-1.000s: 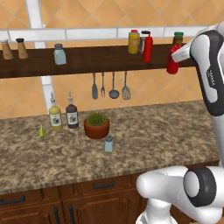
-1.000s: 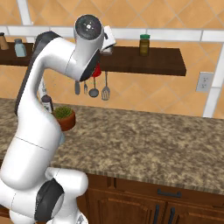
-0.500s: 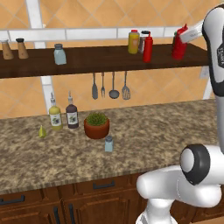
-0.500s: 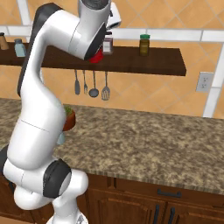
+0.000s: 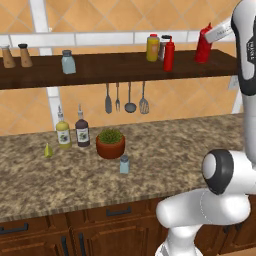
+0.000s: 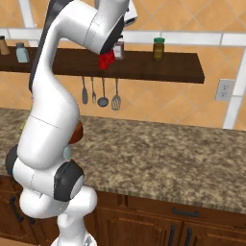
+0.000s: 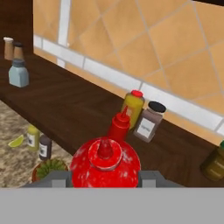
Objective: Put the shaker and condiment bottle from the counter next to their counterparts in the cabinet.
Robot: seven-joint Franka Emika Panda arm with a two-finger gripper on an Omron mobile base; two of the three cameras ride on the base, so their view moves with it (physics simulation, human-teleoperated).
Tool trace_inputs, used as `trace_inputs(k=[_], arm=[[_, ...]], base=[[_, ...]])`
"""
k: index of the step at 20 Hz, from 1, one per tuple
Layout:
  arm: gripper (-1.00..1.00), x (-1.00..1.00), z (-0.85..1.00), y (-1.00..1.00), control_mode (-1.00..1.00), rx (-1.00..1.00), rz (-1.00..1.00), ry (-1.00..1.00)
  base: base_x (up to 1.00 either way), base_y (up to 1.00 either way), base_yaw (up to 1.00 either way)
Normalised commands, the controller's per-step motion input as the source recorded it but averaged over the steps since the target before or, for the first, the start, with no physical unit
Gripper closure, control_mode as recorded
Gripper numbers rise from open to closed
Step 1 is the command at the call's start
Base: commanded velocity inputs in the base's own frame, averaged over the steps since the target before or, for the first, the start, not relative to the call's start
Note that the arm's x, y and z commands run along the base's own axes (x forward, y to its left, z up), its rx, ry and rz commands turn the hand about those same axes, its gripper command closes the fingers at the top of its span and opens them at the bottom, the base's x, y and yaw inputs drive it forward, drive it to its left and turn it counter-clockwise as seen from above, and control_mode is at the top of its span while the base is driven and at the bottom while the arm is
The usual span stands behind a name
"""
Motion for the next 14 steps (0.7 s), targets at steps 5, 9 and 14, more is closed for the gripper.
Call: trace_inputs(k=[5,9,14], arm=[[1.00,0.32,-0.05,0.00,-1.00,0.00,0.00,0.00],[1.00,0.12,-0.02,0.00,-1.00,0.00,0.00,0.00],[1.00,0.21,-0.02,0.00,-1.00,0.00,0.00,0.00]], base=[[0.00,0.00,0.00],[0.00,0.00,0.00],[0.00,0.00,0.00]])
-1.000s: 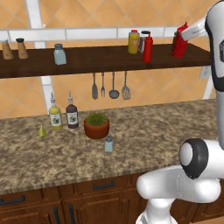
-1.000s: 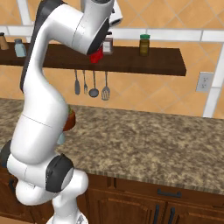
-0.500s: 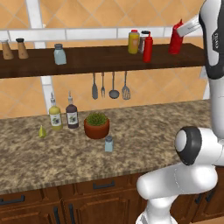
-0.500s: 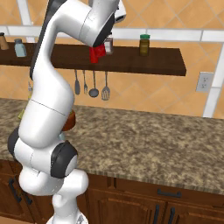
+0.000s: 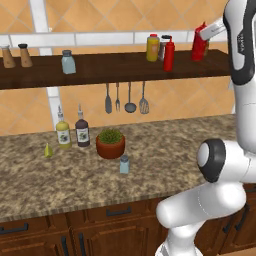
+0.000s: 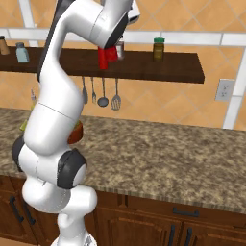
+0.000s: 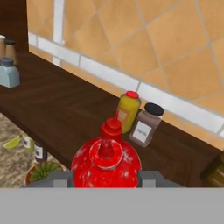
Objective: Put the shaker and condiment bottle from the counter next to their counterparts in the cabinet.
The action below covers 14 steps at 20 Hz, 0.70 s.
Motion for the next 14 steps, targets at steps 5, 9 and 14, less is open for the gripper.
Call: trace_inputs(k=[5,9,14], arm=[[1.00,0.27,-0.08,0.00,-1.00,0.00,0.00,0.00],[1.00,0.15,-0.05,0.00,-1.00,0.00,0.01,0.00],[1.00,0.02,-0.22,-0.01,-1.00,0.00,0.05,0.01]], base=[[0.00,0.00,0.00],[0.00,0.00,0.00],[0.00,0.00,0.00]])
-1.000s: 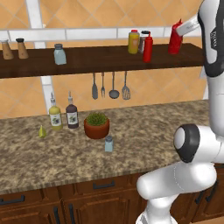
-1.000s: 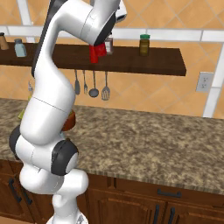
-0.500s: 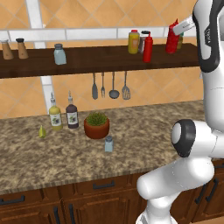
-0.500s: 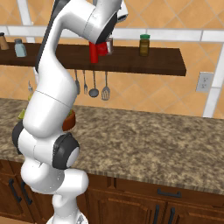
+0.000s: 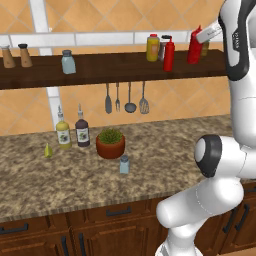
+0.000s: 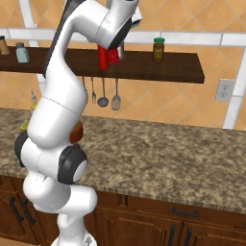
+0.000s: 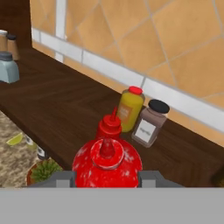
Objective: Put the shaker and condiment bottle from the counter next to their counterparts in the cabinet.
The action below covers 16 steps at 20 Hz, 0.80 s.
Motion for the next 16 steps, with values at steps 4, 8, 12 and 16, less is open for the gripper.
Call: trace_inputs(k=[4,8,12,16], arm=[[1.00,0.14,-0.23,0.00,-1.00,0.00,0.00,0.00],[1.00,0.15,-0.17,0.00,-1.00,0.00,0.00,0.00],[1.00,0.24,-0.02,0.00,-1.00,0.00,0.00,0.00],[1.00,0.24,-0.01,0.00,-1.00,0.00,0.00,0.01]], base=[[0.00,0.00,0.00],[0.00,0.00,0.00],[0.00,0.00,0.00],[0.00,0.00,0.00]])
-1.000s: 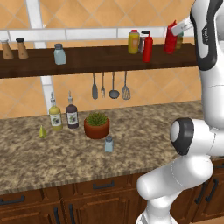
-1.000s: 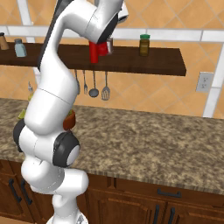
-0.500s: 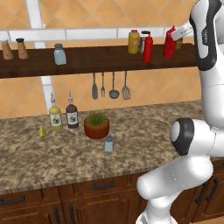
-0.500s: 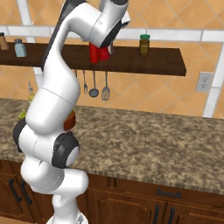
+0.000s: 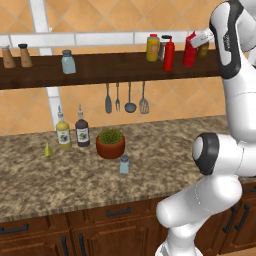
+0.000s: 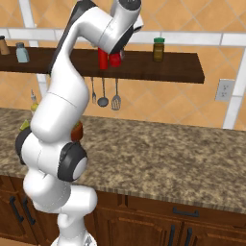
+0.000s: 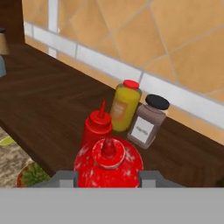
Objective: Put the shaker and condiment bottle from the counter next to their counterparts in the cabinet.
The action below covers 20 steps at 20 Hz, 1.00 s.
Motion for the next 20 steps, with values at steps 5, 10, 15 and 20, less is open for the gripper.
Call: trace_inputs(k=[5,10,15,20], arm=[[1.00,0.17,-0.01,-0.02,-1.00,0.02,0.00,0.00],[1.00,0.18,-0.02,-0.05,-1.00,0.03,0.00,0.00],[1.00,0.15,-0.03,-0.07,-1.00,0.02,0.00,0.00],[1.00,0.02,0.00,-0.20,-1.00,0.08,0.00,0.00]], base=[[0.00,0.00,0.00],[0.00,0.00,0.00],[0.00,0.00,0.00],[0.00,0.00,0.00]])
